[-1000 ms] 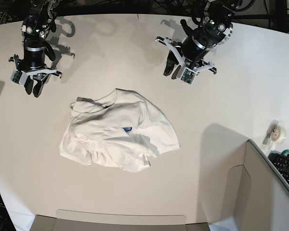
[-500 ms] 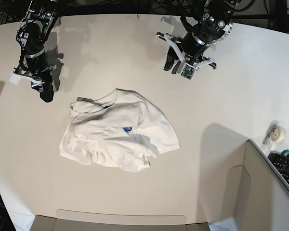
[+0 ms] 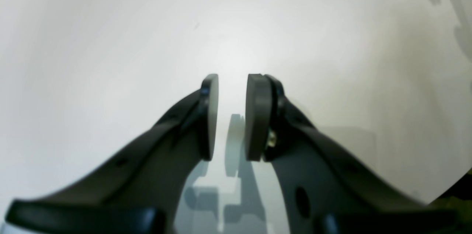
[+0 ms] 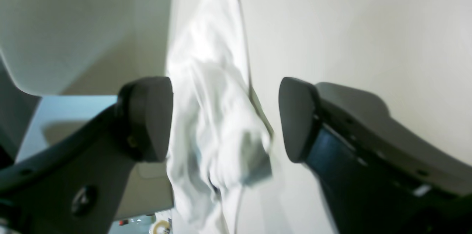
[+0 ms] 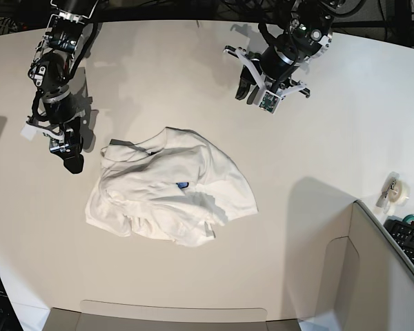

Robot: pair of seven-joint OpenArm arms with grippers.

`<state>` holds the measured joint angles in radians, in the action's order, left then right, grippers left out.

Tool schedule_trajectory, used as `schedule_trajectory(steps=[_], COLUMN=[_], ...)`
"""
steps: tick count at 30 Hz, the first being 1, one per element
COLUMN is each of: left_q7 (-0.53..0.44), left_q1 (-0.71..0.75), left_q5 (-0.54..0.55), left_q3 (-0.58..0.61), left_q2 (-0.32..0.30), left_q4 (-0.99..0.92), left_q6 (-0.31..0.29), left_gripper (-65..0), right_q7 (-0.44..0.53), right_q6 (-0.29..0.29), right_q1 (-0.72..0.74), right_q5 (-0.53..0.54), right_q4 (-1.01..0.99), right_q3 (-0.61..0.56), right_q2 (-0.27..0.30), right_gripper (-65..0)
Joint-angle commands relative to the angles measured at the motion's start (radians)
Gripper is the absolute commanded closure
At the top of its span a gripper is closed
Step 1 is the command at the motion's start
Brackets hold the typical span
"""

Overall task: Layout the t-shirt on the table in an organized manner, then fold the t-shirt properly
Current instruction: 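Move both grippers down toward the crumpled white t-shirt, then lower the right gripper onto the shirt edge and pinch it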

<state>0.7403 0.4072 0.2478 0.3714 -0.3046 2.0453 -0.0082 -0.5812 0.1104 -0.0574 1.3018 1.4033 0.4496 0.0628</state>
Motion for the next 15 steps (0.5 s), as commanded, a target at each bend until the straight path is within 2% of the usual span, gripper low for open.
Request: schedule_trajectory(steps=[1, 5, 9, 11, 15], left_q7=[-0.015, -0.015, -0.015, -0.015, -0.015], left_q1=[-0.004, -0.006, -0.008, -0.008, -0.008], left_q5=[0.008, 0.008, 0.008, 0.008, 0.008], left_q3=[0.002, 0.002, 0.002, 0.002, 0.002], left_q2=[0.000, 0.002, 0.000, 0.000, 0.000], left_q4=[0.015, 0.015, 0.015, 0.015, 0.015], left_q6=[-0.003, -0.003, -0.003, -0.003, -0.003], left_gripper=[-13.5, -13.5, -13.5, -13.5, -13.5], right_q7=[-0.012, -0.012, -0.012, -0.012, -0.012], right_q6=[-0.015, -0.021, -0.027, -0.082, -0.266], right_q1=[0.008, 0.027, 0.052, 0.054, 0.051], right_q5=[0.006, -0.003, -0.069, -0.095, -0.143], right_q4=[-0.017, -0.028, -0.028, -0.025, 0.041], right_q3=[-0.002, -0.019, -0.056, -0.074, -0.104], right_q2=[-0.014, -0.028, -0.039, -0.057, -0.074], right_gripper=[-43.8, -43.8, -44.0, -44.0, -44.2])
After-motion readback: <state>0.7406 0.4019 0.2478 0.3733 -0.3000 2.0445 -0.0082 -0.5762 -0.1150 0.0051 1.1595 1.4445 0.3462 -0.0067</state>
